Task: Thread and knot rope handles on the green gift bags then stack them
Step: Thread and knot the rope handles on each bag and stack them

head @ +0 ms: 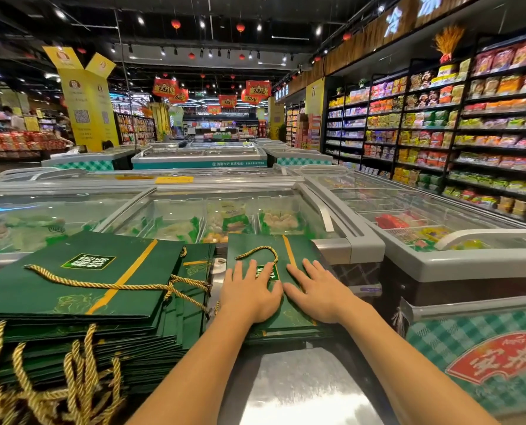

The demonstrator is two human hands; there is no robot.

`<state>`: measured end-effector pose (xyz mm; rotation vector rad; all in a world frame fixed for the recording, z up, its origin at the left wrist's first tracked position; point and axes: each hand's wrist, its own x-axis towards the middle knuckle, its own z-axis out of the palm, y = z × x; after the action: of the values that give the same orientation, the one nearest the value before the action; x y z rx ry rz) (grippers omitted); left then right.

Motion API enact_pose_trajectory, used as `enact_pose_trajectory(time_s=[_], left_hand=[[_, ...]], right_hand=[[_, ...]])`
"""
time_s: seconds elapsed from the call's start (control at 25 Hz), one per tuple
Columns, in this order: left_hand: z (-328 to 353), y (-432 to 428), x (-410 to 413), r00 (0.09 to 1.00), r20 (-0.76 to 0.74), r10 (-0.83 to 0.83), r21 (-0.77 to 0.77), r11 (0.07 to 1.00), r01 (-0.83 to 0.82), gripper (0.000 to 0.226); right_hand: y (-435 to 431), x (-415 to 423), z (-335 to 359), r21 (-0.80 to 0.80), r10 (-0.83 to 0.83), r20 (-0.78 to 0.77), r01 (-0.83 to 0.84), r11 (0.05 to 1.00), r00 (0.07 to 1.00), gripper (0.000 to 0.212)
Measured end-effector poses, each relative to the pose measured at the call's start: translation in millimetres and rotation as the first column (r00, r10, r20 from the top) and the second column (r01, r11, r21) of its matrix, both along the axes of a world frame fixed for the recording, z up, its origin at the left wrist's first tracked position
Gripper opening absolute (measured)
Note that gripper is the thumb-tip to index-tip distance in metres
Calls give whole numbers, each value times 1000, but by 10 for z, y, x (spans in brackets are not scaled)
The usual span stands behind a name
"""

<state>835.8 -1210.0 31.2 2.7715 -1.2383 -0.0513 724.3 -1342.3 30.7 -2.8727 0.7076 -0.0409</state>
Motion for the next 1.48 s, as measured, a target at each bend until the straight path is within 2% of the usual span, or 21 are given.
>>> enact_pose_trajectory(time_s=[0.28,0.36,0.44,0.48,0.56,0.64,0.76,0.84,0.96,1.12,1.24,1.32,1.48], left_hand=[[4,49,-69,1000,8,18,-32,999,-18,63],[155,116,-199,996,68,58,-36,998,-55,58],[413,230,-387,982,177,72,-74,995,-60,41],[551,319,-469,977,205,51,-128,991,-25,33],[823,667,-554,973,231,11,-247,968,47,29],[1067,1135,-502,972,231,52,-330,944,28,29],[1306,1935,-240,958,189,216,-379,916,-131,33],[1363,2431,-18,927,187,325,-420,879,-223,34],[1359,3027,217,868,183,462,-484,811,-330,36],[1256,3369,337,813,133,566,-421,775,-471,51],[1115,3358,289,820,106,563,-499,743,-445,40],[1054,3320,209,830,117,545,-592,709,-382,26],[975,3283,12,885,-7,465,-800,528,-284,16]], right_hand=[[17,-16,-14,-32,3,-11,-3,999,1000,67],[66,-56,61,-106,1,15,0,994,1000,65],[151,-92,212,-186,24,176,9,982,984,55],[213,-121,303,-132,35,317,7,991,948,46],[445,-148,469,101,-23,592,-46,994,805,26],[802,-139,630,203,-36,690,-146,968,723,17],[1381,-7,791,311,54,609,-301,901,791,23],[1660,152,809,417,61,553,-339,843,831,35],[1951,357,805,472,41,460,-284,834,887,62],[2132,435,793,520,14,389,-232,822,921,62],[2176,397,723,554,-16,434,-254,793,901,57],[2187,351,683,596,-98,527,-285,751,844,49],[2159,191,680,726,-301,618,-380,573,726,36]])
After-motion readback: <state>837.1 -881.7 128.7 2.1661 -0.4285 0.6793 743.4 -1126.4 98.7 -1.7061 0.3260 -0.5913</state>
